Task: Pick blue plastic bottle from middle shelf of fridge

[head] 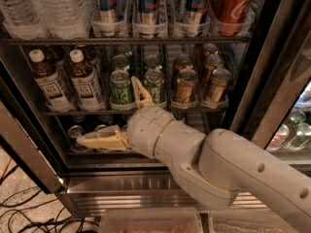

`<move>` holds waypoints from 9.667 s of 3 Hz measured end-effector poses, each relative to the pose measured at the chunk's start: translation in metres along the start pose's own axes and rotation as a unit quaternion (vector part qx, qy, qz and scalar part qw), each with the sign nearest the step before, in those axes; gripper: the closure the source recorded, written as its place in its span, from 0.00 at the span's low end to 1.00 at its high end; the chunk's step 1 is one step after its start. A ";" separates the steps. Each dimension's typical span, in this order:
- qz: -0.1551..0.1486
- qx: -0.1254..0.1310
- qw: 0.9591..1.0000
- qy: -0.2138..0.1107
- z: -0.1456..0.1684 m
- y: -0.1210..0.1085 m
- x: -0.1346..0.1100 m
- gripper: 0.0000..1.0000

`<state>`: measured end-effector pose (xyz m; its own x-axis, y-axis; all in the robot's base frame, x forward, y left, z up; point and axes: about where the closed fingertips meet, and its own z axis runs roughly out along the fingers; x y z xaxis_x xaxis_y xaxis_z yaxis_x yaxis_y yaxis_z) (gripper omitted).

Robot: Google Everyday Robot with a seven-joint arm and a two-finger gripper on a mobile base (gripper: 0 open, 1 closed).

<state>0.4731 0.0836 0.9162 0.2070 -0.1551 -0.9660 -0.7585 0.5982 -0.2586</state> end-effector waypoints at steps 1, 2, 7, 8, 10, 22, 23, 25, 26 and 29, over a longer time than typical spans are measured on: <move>0.046 -0.013 0.999 -0.010 0.014 -0.015 0.030 0.00; 0.055 -0.022 0.998 -0.017 0.016 -0.012 0.034 0.00; 0.061 0.075 0.993 0.067 0.042 -0.003 0.078 0.00; 0.079 0.070 0.994 0.028 0.052 0.002 0.069 0.00; 0.080 0.091 0.993 0.003 0.055 0.010 0.056 0.00; 0.079 0.094 0.992 0.003 0.056 0.009 0.058 0.28; 0.081 0.096 0.992 0.003 0.059 0.006 0.062 0.31; 0.082 0.098 0.992 0.006 0.073 -0.021 0.060 0.30; 0.076 0.092 0.993 0.013 0.083 -0.039 0.053 0.30; 0.081 0.023 0.996 0.029 0.132 -0.033 0.057 0.31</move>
Offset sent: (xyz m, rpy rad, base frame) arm 0.0238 -0.0024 -0.0220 0.0536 0.0574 0.0193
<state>0.5918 0.1590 0.8706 0.0472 -0.0993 -0.9939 -0.7498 0.6539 -0.1010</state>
